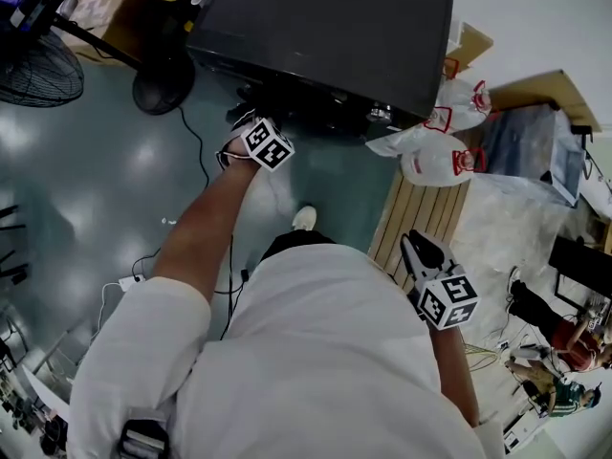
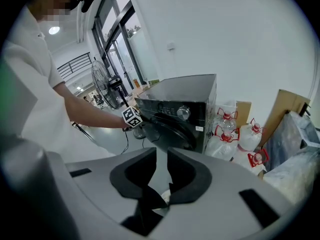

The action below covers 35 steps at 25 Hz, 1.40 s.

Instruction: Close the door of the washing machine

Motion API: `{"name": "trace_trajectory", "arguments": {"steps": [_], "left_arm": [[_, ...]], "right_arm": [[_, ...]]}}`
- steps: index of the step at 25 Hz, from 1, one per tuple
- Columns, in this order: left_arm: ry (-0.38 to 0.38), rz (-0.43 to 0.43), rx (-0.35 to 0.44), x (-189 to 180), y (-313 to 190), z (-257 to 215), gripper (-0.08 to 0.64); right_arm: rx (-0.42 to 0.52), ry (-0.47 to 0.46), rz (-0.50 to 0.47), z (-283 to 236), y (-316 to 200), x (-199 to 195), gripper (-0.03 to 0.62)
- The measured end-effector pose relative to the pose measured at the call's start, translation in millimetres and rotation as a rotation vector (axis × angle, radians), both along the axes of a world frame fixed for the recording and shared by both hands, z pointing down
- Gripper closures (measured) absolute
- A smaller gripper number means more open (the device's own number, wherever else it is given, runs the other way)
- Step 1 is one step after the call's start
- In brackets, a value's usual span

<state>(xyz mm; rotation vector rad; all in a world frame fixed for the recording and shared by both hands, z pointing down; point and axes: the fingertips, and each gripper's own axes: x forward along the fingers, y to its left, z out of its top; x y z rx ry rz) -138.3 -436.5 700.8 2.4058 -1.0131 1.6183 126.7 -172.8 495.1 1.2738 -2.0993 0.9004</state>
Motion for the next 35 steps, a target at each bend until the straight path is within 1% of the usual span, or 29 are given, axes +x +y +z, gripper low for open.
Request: {"name": "trace_trajectory", "arguments": {"steps": [8, 12, 21, 26, 29, 35], "left_arm": [[0.003, 0.000, 0.021, 1.3, -24.9, -1.0, 0.503], [0.009, 0.013, 0.036, 2.2, -27.5, -3.1, 0.503], [0.006, 0.035, 0.023, 7.9, -30.0, -1.3, 0.502], [-0.006, 0.069, 0.023, 7.1, -32.0, -1.0, 0.501], [-0.007, 0.052, 0.016, 5.4, -31.7, -0.3, 0.500], [-0.007, -0.026, 0.017, 0.7, -29.8, -7.9, 0.503]], "right_arm": [[0.002, 0.015, 0.021, -2.6, -7.9, 3.9, 0.514], [0.000, 0.016, 0.035, -2.9, -12.6, 7.4, 0.514], [-0.013, 0.009, 0.020, 1.2, -18.6, 10.2, 0.514], [-0.015, 0.008, 0.004, 2.6, -16.1, 6.1, 0.515], [-0.013, 0.006, 0.004, 2.3, -11.8, 6.5, 0.515], [0.008, -0.004, 0.003, 0.6, 1.4, 9.3, 0.515]]}}
